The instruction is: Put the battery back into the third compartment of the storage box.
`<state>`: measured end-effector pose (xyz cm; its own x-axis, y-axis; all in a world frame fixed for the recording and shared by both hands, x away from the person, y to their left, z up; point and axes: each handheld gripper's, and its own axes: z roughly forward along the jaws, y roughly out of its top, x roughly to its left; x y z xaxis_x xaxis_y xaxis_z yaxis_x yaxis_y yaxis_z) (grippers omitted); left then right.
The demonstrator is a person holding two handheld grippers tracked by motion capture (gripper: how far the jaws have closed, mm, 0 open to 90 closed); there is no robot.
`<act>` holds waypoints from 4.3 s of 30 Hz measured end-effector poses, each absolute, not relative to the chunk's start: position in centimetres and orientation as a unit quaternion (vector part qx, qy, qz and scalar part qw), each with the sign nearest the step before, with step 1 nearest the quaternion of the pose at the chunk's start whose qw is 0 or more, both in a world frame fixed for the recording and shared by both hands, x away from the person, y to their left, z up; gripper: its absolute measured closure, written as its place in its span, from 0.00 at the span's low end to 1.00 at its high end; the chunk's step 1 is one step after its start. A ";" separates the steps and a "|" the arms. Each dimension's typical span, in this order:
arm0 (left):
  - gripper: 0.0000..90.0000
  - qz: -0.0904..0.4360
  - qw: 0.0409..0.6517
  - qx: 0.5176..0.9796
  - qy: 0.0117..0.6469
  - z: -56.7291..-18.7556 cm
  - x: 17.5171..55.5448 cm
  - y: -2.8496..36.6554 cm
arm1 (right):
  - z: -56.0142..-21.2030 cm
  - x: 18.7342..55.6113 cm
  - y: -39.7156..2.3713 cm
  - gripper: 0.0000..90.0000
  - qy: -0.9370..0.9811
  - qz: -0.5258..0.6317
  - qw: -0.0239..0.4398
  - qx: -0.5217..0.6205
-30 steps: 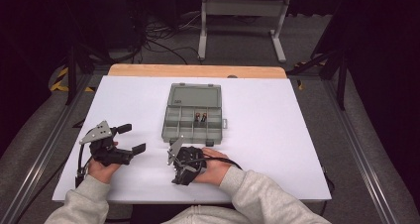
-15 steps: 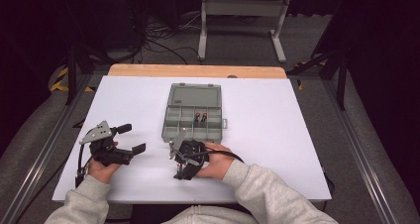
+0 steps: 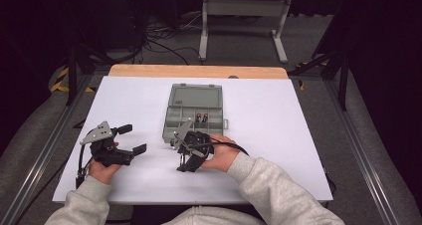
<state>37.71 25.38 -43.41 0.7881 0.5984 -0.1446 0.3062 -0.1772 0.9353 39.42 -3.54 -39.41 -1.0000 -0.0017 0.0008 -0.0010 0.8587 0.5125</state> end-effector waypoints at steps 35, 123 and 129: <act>0.03 0.130 0.567 0.757 0.298 -43.4 37.8 25.4 | -34.6 44.0 -5.9 0.46 -0.955 -0.296 -0.027 -0.025; 0.02 0.125 0.568 0.756 0.300 -43.5 37.8 25.5 | -37.8 55.7 -8.9 0.46 -0.960 -0.247 -0.045 -0.122; 0.03 0.126 0.568 0.756 0.300 -43.4 37.8 25.5 | -38.4 55.6 -8.6 0.46 -0.962 -0.240 -0.041 -0.121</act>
<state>37.78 25.47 -43.44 0.7888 0.5958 -0.1509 0.3105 -0.1745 0.9344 55.60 -8.57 -38.38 -0.9672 0.2530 -0.0213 0.2132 0.8550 0.4728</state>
